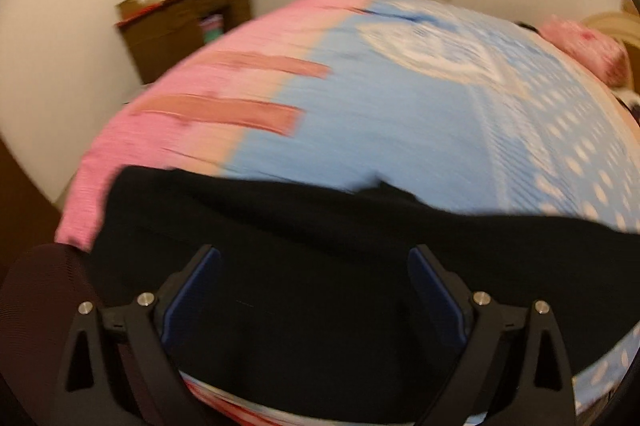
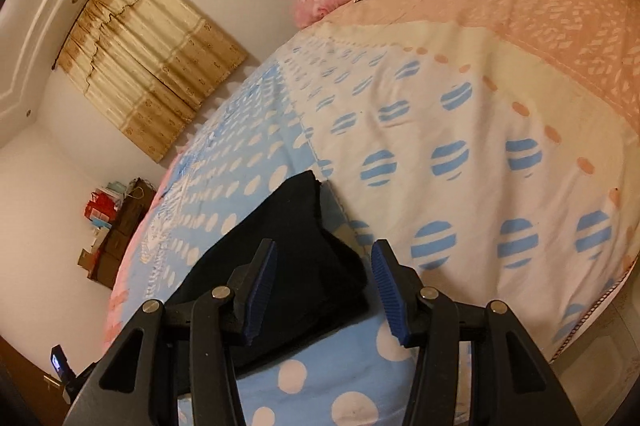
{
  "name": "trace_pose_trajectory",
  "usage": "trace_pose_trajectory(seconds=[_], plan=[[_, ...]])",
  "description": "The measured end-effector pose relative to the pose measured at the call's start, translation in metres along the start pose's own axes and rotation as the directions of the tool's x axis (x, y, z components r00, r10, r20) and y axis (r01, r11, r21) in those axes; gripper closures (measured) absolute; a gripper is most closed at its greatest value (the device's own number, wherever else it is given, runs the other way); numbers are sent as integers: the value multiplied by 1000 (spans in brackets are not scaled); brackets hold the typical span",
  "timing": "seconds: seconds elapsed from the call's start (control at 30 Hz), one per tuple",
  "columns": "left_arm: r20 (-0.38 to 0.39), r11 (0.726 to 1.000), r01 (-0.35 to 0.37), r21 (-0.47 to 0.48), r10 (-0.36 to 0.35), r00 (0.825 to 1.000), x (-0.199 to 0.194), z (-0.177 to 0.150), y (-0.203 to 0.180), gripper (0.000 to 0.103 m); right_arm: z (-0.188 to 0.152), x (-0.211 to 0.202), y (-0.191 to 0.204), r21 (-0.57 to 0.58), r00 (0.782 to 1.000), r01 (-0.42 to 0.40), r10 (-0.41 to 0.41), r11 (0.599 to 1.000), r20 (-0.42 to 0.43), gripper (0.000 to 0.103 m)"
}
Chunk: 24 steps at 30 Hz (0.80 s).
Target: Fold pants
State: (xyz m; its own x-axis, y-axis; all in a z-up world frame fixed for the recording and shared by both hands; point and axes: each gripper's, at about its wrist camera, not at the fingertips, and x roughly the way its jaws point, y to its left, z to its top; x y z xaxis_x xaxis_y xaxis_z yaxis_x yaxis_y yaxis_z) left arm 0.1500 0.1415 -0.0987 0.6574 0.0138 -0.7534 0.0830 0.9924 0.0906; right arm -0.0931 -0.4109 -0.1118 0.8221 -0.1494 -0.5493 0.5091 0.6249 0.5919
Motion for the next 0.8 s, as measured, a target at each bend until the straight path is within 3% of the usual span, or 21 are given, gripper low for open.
trace_pose_trajectory(seconds=[0.13, 0.2, 0.3, 0.4, 0.6, 0.8], plan=[[-6, 996, 81, 29, -81, 997, 1, -9, -38, 6, -12, -16, -6, -24, 997, 77, -77, 997, 26, 57], [-31, 994, 103, 28, -102, 994, 6, -14, -51, 6, -21, -13, -7, -78, 993, 120, -121, 990, -3, 76], [-62, 994, 109, 18, -108, 992, 14, -20, -62, 6, -33, -6, -9, -88, 995, 88, -92, 992, -40, 76], [-61, 993, 120, -17, -120, 991, 15, -24, -61, 6, -32, -1, -7, -84, 998, 56, -58, 995, -20, 76], [-99, 986, 135, -97, -145, 984, 24, -30, -46, 6, -32, 21, 2, -134, 994, 75, -84, 988, -64, 76], [-100, 991, 119, -68, -125, 987, 21, -31, -54, 6, -33, 21, 16, -194, 997, -5, -10, 981, -76, 74]])
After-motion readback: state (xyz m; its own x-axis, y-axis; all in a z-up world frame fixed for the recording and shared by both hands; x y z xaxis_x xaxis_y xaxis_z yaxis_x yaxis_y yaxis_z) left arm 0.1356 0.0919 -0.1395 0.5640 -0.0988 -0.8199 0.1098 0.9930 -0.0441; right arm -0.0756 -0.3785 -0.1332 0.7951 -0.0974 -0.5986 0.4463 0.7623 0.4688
